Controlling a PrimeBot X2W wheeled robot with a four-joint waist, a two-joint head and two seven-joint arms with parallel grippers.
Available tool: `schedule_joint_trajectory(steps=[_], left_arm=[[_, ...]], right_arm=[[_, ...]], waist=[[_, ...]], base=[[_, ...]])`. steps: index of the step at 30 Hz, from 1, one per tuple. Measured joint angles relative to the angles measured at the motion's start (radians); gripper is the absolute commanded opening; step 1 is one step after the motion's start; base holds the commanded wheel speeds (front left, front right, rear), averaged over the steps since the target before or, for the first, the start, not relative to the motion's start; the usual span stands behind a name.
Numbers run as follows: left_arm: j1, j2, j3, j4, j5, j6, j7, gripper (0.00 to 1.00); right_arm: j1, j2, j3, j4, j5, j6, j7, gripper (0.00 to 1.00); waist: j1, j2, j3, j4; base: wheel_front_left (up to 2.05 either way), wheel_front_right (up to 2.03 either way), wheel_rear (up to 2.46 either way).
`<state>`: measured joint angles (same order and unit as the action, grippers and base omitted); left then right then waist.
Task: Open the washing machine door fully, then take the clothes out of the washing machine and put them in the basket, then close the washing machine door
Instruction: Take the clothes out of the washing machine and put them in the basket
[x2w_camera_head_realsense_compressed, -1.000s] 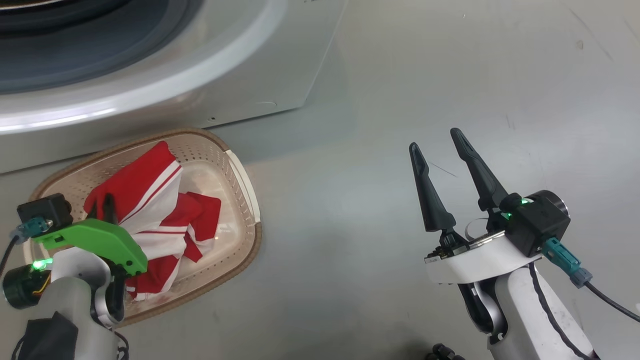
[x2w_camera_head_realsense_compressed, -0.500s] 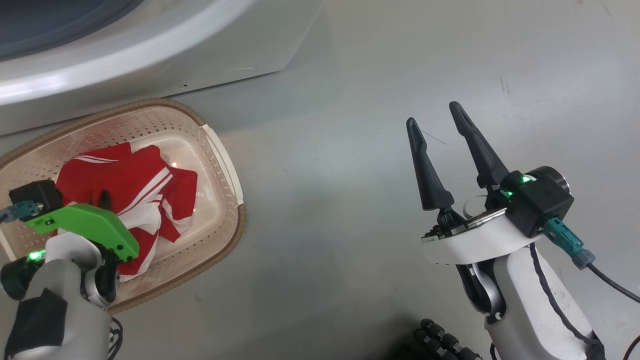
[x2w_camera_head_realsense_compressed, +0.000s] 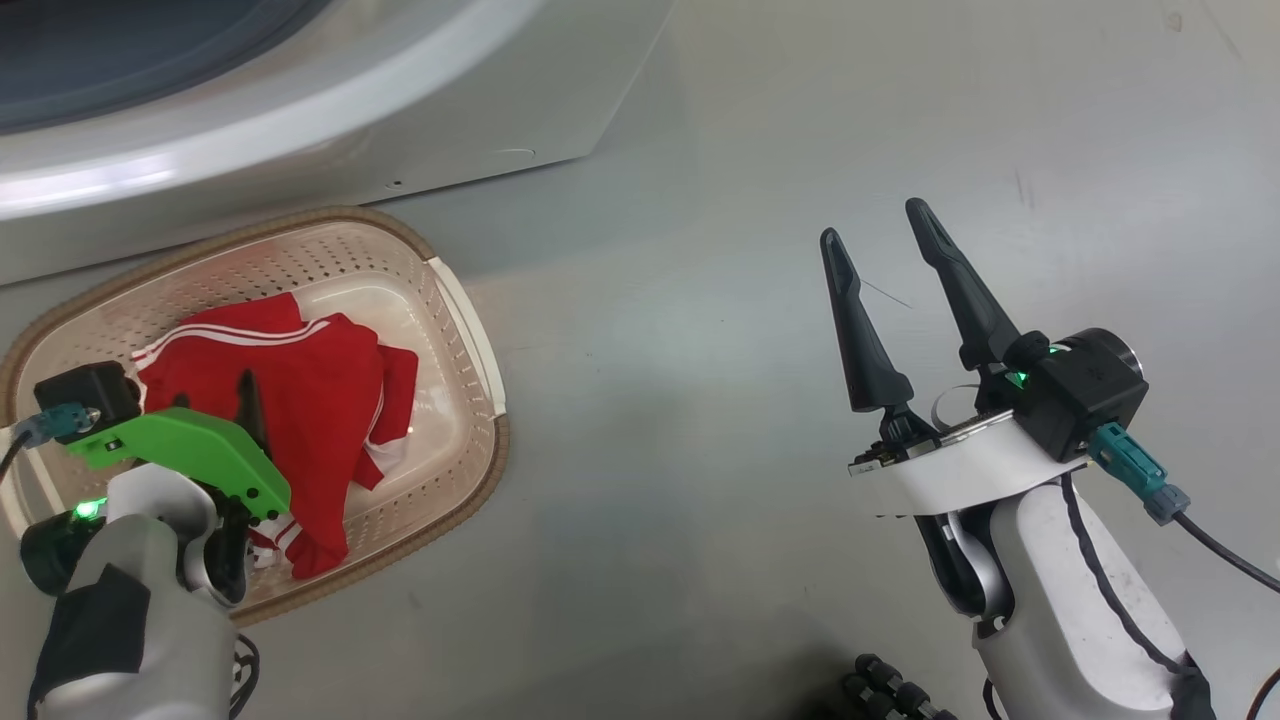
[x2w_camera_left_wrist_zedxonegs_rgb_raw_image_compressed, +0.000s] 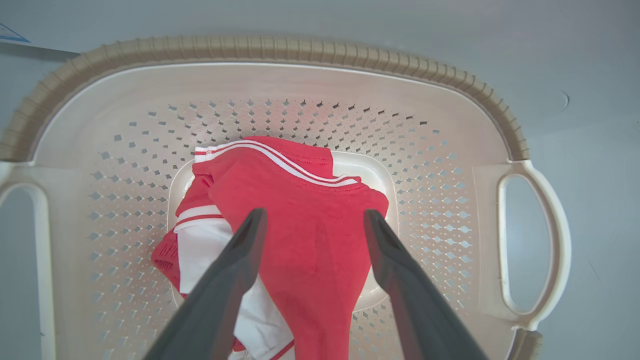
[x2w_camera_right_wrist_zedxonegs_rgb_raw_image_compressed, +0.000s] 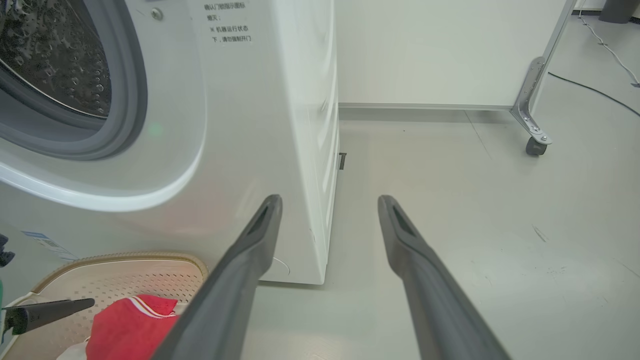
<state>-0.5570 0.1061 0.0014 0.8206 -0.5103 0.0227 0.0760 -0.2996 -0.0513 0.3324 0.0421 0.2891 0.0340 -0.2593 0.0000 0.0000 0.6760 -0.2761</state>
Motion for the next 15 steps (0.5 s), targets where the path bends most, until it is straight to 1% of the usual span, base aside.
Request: schedule_joint_trajectory(steps=[5,12,15], left_arm=[[-0.007,-0.017,0.002,0.008,-0.007,-0.024,-0.073,1.0],[-0.016,-0.04,-0.034,-0.016,-0.005,-0.103,-0.185,1.0],[-0.016,-0.044,-0.055,-0.03,0.011,-0.11,-0.235,1.0]], right_arm=[[0.0,0.0,-0.012,0.016,-0.003,0.0,0.0,1.0],[0.0,0.0,-0.028,0.039,-0.016,0.0,0.0,1.0],[0.001,-0.002,-0.033,0.054,-0.029,0.0,0.0,1.0]], waist=[[0.0,0.0,-0.027,0.02],[0.0,0.0,-0.079,0.06],[0.0,0.0,-0.106,0.078]], base=[[0.0,0.0,0.0],[0.0,0.0,0.0],[0.0,0.0,0.0]])
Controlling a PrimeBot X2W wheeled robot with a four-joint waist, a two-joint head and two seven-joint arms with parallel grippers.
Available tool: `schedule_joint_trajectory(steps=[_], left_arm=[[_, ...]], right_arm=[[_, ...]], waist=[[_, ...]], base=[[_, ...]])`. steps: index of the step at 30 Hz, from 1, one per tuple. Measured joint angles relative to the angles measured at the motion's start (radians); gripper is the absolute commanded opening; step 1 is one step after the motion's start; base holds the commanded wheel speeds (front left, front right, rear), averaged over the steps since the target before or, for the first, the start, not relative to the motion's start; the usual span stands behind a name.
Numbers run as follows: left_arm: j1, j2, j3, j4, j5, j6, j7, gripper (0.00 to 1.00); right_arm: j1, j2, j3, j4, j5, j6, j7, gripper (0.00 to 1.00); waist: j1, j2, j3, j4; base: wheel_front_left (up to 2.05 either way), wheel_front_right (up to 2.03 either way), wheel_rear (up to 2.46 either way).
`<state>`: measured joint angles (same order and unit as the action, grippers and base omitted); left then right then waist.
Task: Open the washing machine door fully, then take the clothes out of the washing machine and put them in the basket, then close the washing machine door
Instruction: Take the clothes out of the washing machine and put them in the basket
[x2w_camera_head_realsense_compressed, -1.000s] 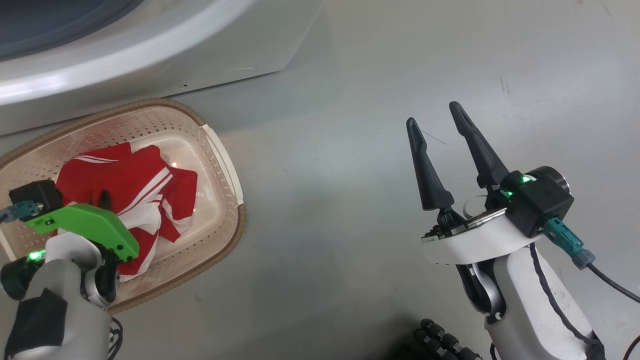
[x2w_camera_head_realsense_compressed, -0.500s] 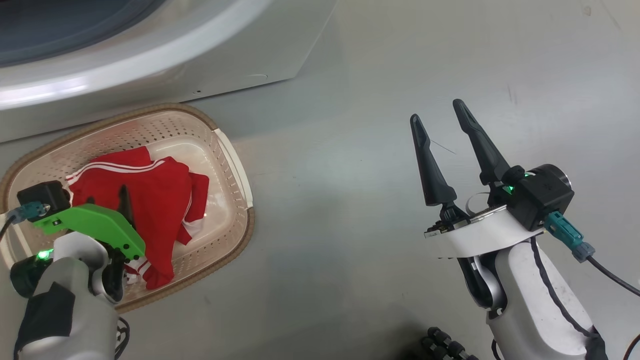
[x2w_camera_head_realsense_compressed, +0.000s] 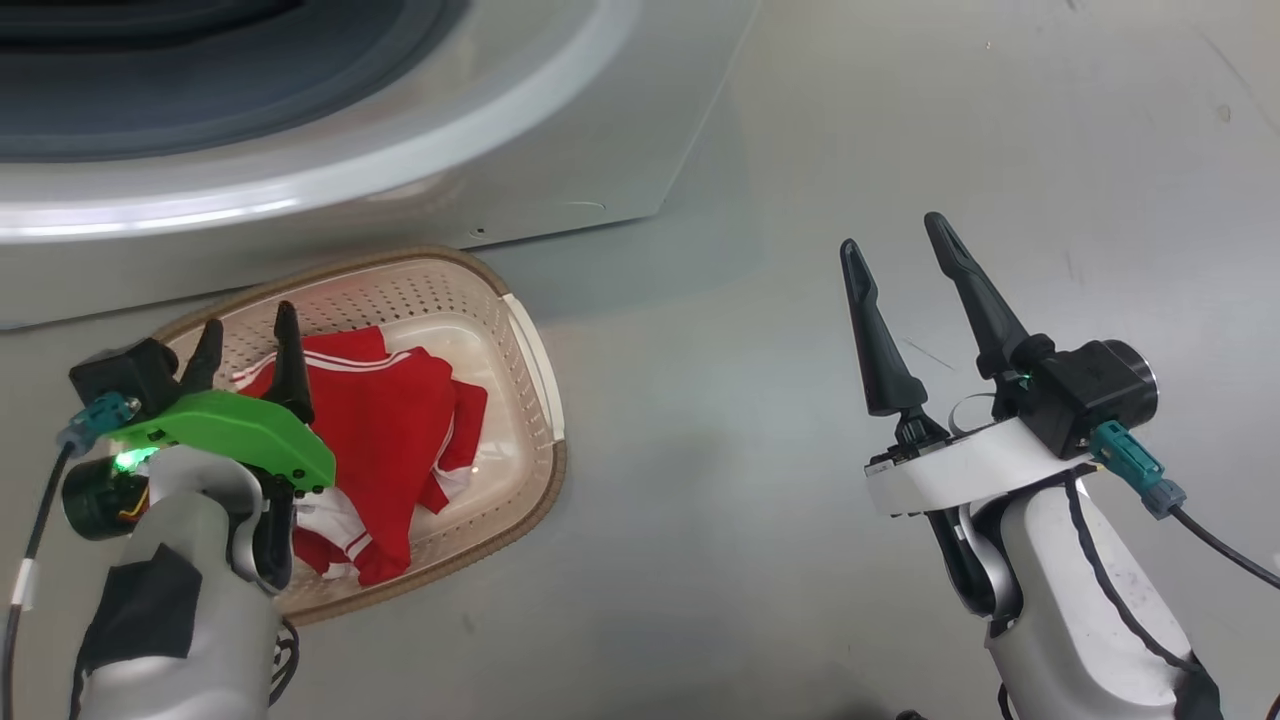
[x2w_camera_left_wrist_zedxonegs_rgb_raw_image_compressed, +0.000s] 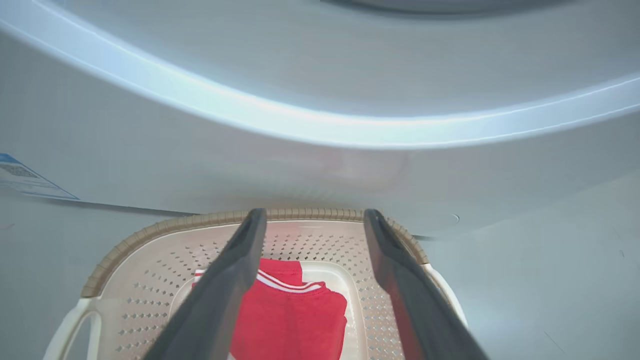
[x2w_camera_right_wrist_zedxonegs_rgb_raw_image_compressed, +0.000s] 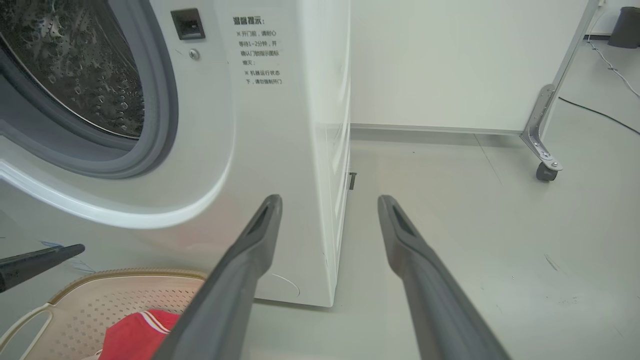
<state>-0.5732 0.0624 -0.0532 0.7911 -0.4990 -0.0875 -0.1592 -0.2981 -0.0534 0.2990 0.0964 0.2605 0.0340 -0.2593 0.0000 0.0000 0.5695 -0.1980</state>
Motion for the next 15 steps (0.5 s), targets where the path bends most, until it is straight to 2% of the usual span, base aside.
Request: schedule_joint_trajectory(steps=[6,15], left_arm=[[0.021,-0.001,-0.027,-0.034,0.036,-0.007,-0.08,1.0],[0.097,-0.004,-0.046,-0.125,0.062,-0.014,-0.09,1.0]], right_arm=[[0.018,-0.004,-0.012,0.021,0.0,0.0,0.0,1.0],[0.081,-0.018,-0.029,0.054,-0.002,0.0,0.0,1.0]], waist=[[0.0,0.0,-0.063,0.036],[0.0,0.0,-0.164,0.087]], base=[[0.0,0.0,0.0],[0.0,0.0,0.0]])
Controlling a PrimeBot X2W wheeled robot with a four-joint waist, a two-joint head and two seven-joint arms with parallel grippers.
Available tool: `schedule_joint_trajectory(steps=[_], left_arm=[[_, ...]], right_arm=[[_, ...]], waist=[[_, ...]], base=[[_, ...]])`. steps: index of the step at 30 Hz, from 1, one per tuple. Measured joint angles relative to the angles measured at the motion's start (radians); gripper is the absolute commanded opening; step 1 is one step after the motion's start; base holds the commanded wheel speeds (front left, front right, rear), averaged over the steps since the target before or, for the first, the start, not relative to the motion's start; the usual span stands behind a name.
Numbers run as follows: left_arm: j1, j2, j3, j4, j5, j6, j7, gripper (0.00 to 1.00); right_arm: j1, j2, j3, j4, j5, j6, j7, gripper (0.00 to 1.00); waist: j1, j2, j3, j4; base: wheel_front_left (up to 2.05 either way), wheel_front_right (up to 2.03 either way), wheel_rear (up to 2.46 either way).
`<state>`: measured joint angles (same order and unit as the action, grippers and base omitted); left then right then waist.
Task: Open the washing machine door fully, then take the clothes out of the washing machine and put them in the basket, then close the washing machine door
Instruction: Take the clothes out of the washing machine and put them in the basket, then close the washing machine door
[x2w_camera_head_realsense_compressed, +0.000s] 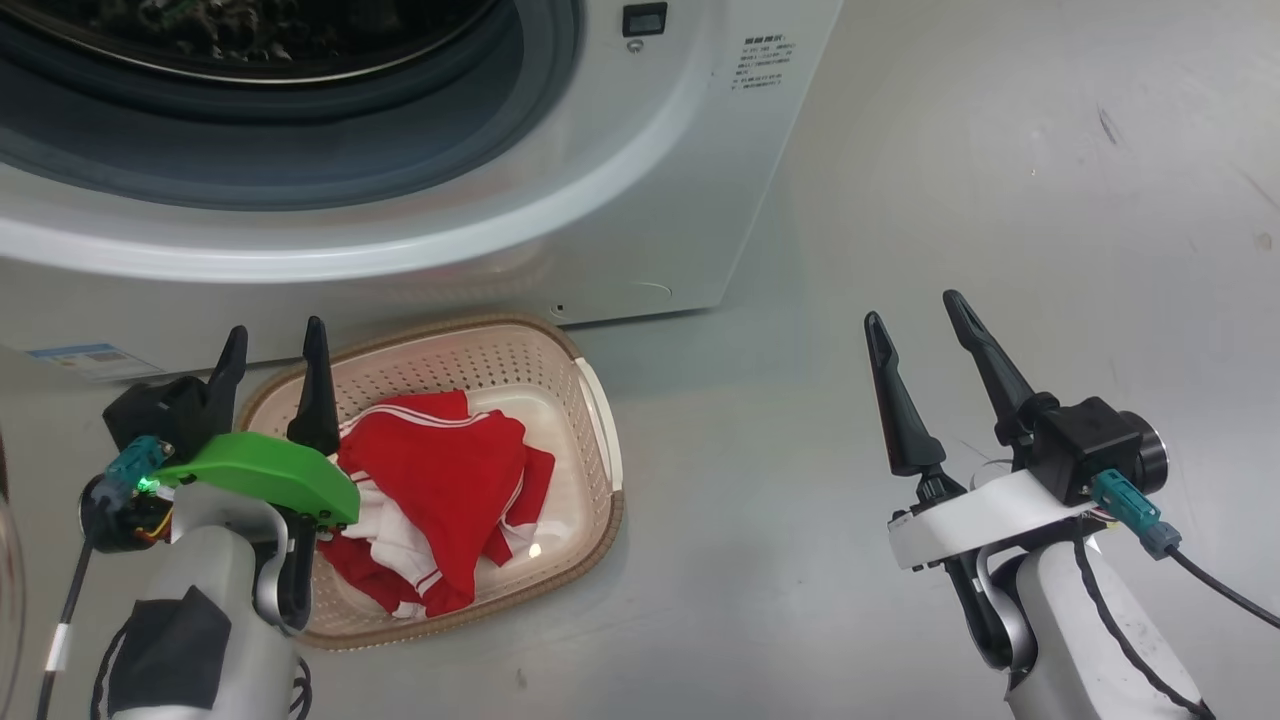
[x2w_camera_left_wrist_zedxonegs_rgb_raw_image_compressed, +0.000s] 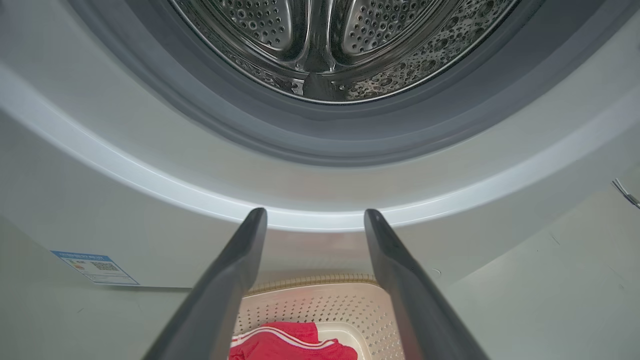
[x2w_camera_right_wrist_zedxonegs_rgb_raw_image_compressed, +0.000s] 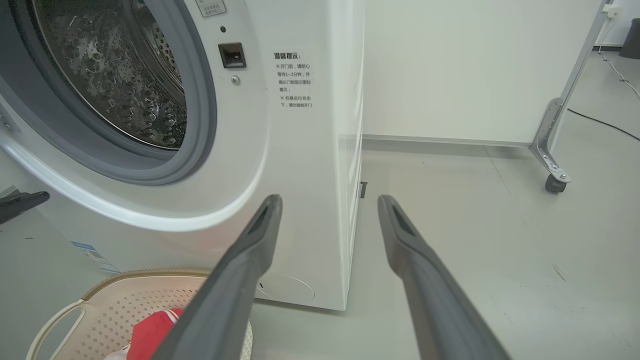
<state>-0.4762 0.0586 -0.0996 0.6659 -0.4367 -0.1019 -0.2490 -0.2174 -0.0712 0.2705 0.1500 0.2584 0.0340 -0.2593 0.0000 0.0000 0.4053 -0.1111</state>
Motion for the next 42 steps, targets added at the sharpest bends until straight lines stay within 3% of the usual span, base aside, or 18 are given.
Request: schedule_joint_trajectory(steps=[11,23,42], left_arm=[[0.091,0.0,-0.019,-0.155,0.061,0.003,-0.002,1.0],[0.254,0.001,-0.02,-0.294,0.104,0.059,-0.003,1.0],[0.491,0.0,-0.035,-0.456,0.103,0.116,0.037,1.0]], right_arm=[[0.054,-0.001,-0.009,0.021,0.0,0.007,0.0,1.0],[0.141,-0.008,-0.006,0.047,0.0,0.009,0.0,1.0],[0.247,-0.01,-0.011,0.039,0.002,-0.002,0.0,1.0]], waist=[[0.0,0.0,-0.123,0.046],[0.0,0.0,-0.256,0.077],[-0.0001,0.0,-0.375,0.062]], base=[[0.0,0.0,0.0],[0.0,0.0,0.0],[0.0,0.0,0.0]])
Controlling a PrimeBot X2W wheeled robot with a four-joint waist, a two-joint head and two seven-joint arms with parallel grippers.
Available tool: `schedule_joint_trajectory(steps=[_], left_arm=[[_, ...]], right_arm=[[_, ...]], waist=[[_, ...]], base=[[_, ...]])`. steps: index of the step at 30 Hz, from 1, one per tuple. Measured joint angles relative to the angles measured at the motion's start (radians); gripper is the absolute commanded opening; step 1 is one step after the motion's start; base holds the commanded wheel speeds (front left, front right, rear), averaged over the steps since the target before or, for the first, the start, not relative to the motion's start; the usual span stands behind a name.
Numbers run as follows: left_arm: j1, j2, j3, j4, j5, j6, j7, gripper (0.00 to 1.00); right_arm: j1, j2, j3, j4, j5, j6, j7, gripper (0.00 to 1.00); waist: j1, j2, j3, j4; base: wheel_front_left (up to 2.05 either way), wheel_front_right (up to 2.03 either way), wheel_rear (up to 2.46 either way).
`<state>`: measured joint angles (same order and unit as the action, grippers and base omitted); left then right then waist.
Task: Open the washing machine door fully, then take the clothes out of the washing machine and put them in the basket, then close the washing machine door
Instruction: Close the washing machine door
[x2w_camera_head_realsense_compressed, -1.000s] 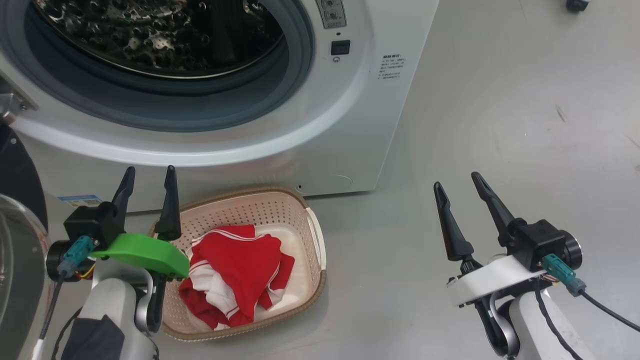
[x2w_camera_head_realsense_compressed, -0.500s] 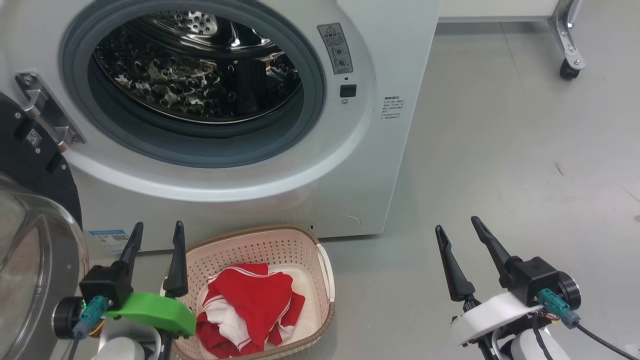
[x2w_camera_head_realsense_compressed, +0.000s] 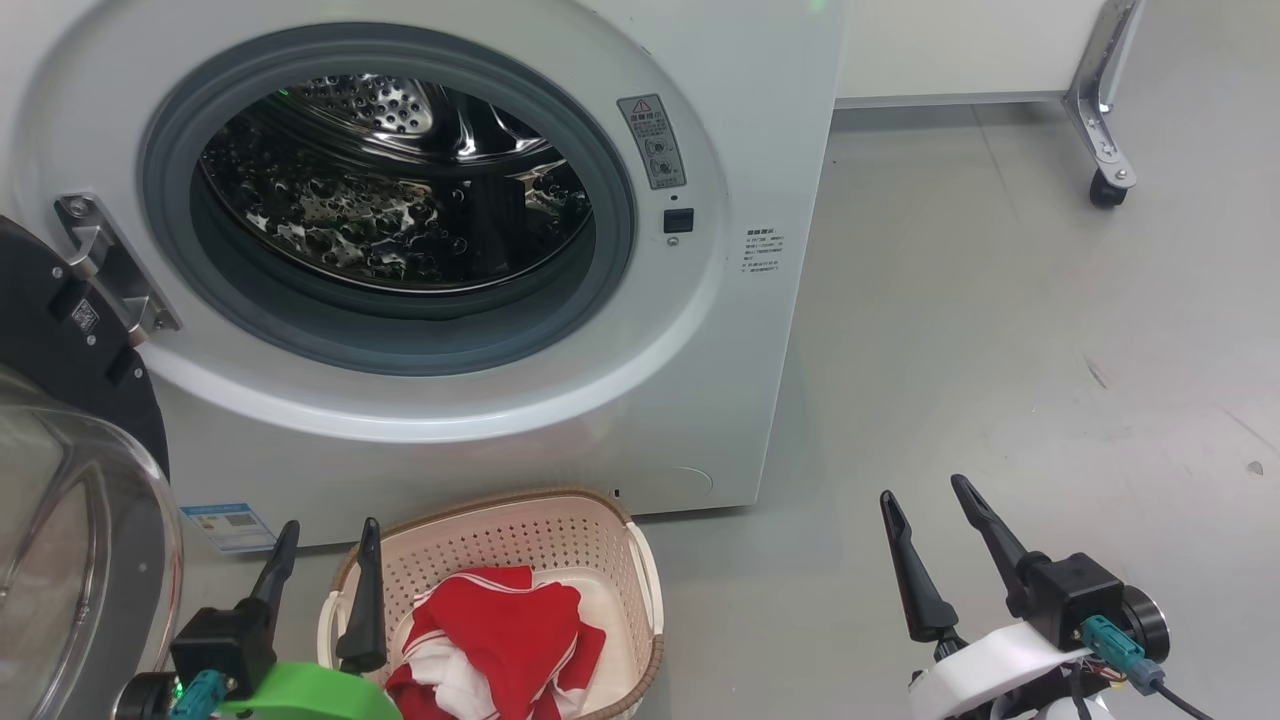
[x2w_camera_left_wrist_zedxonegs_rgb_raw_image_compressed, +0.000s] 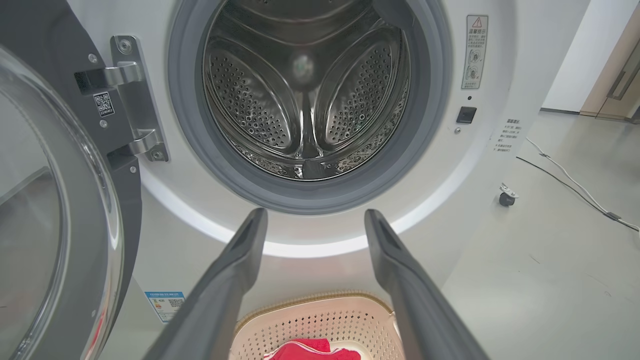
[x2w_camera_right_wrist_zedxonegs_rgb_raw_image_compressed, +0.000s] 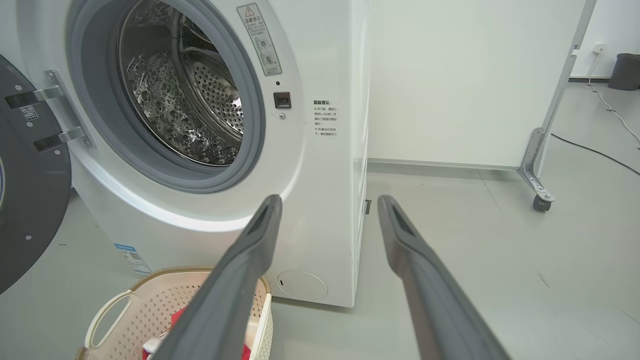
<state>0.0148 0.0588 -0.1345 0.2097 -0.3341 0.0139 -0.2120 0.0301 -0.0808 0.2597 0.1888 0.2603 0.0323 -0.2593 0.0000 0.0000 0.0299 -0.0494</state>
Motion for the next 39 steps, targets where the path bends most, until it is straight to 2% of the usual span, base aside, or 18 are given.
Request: schedule_joint_trajectory(steps=[7,23,39], left_arm=[[0.046,0.0,-0.002,-0.063,0.0,0.025,0.019,1.0],[0.088,0.003,-0.006,-0.173,0.011,0.044,0.058,1.0],[0.114,0.009,-0.012,-0.233,0.021,0.061,0.089,1.0]], right_arm=[[0.012,0.0,-0.002,-0.011,0.0,-0.004,0.0,1.0],[0.016,-0.006,-0.002,-0.035,0.0,-0.007,0.0,1.0],[0.017,-0.009,-0.003,-0.041,0.002,-0.008,0.0,1.0]], waist=[[0.0,0.0,0.001,-0.006],[0.0,0.0,0.007,-0.009],[0.0,0.0,0.0,-0.011]], base=[[0.0,0.0,0.0],[-0.05,0.05,0.0],[-0.58,0.58,0.0]])
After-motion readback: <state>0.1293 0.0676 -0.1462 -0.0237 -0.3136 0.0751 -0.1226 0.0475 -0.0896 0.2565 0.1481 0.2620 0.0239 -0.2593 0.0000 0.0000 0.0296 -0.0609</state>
